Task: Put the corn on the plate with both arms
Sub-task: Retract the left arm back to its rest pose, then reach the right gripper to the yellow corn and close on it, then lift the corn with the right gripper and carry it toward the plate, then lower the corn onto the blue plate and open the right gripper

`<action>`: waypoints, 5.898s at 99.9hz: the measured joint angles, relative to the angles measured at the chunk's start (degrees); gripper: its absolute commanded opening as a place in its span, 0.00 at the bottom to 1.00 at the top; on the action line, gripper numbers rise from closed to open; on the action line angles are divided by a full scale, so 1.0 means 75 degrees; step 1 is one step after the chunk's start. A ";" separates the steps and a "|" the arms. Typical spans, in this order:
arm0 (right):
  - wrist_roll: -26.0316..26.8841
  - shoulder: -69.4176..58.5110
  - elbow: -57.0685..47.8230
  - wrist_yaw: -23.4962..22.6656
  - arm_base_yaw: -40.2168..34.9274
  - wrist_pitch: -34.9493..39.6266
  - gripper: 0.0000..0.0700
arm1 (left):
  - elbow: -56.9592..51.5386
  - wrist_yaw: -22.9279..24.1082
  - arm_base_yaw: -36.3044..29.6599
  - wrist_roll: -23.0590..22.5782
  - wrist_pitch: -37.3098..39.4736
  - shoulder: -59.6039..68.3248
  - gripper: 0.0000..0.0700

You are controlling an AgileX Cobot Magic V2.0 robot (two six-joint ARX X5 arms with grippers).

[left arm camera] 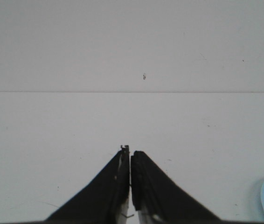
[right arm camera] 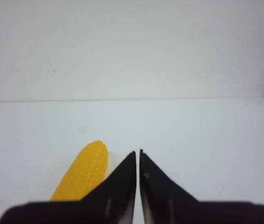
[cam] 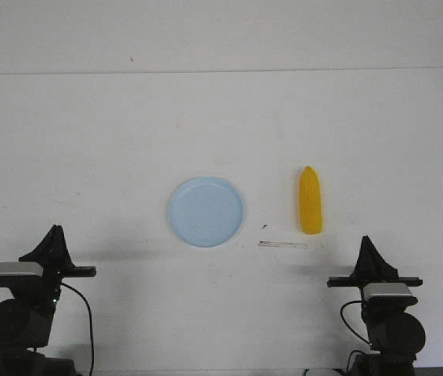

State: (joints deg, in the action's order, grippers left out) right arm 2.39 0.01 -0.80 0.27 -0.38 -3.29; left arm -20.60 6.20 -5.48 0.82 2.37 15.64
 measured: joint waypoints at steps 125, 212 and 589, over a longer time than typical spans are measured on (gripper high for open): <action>-0.0041 -0.0192 -0.0329 0.0108 0.0003 -0.0801 0.01 | 0.0000 0.0000 0.0000 0.0000 0.0000 0.0000 0.00; -0.0752 -0.6953 -0.4788 -0.0405 -0.1291 -0.0463 0.01 | 0.0000 0.0000 0.0000 0.0003 0.0000 0.0000 0.00; 0.1871 -1.5008 -1.1707 -0.2696 -0.4450 0.4622 0.46 | 0.0000 0.0000 0.0000 0.0003 0.0000 0.0000 0.00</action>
State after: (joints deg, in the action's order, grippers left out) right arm 16.43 -112.55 -88.60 -19.94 -33.76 31.38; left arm -20.60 6.20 -5.48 0.84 2.37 15.64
